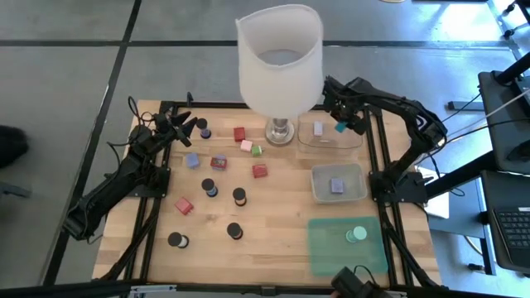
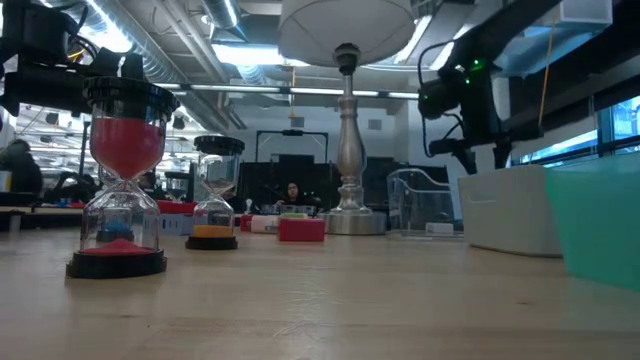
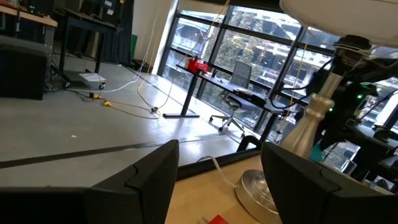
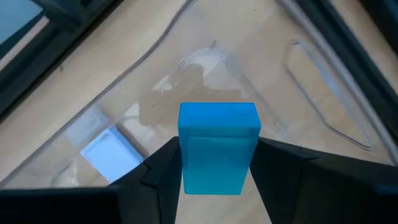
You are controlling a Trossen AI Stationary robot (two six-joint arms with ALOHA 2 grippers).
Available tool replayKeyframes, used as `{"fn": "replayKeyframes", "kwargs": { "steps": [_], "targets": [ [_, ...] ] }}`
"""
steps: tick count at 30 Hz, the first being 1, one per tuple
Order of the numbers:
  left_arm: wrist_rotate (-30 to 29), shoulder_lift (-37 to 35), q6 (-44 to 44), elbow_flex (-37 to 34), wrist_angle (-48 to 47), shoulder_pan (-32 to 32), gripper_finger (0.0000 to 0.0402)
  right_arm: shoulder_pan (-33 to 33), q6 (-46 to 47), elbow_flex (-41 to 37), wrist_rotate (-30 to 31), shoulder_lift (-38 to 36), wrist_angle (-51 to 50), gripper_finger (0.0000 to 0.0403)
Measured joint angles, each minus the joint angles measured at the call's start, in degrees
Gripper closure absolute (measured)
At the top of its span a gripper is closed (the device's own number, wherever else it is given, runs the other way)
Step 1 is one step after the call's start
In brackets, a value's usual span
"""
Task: Pick & Place Office items
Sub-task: Put the blue timer into the transparent bin
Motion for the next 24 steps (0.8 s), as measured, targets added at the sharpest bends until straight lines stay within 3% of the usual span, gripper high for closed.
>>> {"fn": "replayKeyframes", "kwargs": {
  "steps": [9,19,24],
  "targets": [
    [0.0,0.0,0.0,0.0,0.0,0.0,0.0175,-0.9,-5.1,-0.9,-0.6,0.4,5.1,0.0218],
    [0.0,0.0,0.0,0.0,0.0,0.0,0.0175,-0.8,-5.4,-0.9,-2.3,2.1,5.1,0.0228],
    [0.0,0.0,0.0,0.0,0.0,0.0,0.0175,-0.5,-6.7,-0.9,-2.4,2.1,5.2,0.0213]
  ]
}}
